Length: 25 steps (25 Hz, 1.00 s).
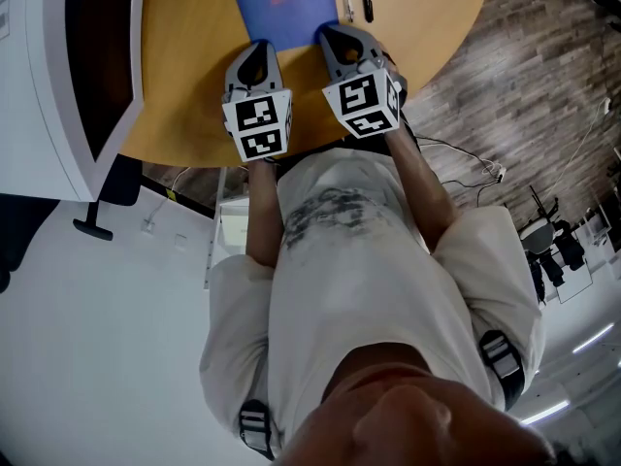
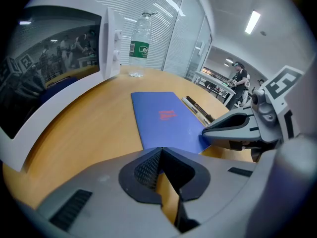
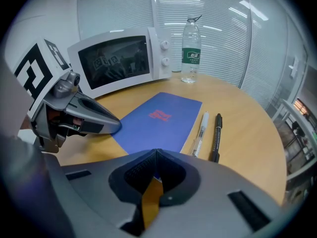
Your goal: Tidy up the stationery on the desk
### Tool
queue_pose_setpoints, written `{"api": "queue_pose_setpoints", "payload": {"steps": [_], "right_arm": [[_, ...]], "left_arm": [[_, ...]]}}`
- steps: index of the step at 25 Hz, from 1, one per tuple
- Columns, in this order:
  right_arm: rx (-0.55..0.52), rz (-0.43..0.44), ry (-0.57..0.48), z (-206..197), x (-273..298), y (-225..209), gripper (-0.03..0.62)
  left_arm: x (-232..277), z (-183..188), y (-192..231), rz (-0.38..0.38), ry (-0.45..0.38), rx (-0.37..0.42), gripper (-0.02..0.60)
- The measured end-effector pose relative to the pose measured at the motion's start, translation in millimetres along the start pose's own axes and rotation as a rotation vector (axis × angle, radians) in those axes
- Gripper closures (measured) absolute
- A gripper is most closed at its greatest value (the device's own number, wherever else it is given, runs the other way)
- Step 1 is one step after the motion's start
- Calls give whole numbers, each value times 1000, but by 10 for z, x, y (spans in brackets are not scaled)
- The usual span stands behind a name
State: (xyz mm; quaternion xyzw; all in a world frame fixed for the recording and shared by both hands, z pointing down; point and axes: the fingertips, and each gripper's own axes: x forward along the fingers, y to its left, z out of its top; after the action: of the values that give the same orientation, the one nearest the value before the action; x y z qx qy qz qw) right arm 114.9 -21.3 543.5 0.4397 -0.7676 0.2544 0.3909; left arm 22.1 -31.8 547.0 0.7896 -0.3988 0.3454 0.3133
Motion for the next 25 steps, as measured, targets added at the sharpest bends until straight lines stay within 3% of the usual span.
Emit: {"api": "queue_pose_setpoints", "payload": {"steps": [13, 25], "right_arm": [[39, -17, -45, -11, -114, -32, 531], [59, -80, -214, 444, -742, -227, 531]], "left_arm": [[-62, 57, -88, 8, -61, -5, 572], [-530, 561, -322, -26, -240, 39, 572]]}}
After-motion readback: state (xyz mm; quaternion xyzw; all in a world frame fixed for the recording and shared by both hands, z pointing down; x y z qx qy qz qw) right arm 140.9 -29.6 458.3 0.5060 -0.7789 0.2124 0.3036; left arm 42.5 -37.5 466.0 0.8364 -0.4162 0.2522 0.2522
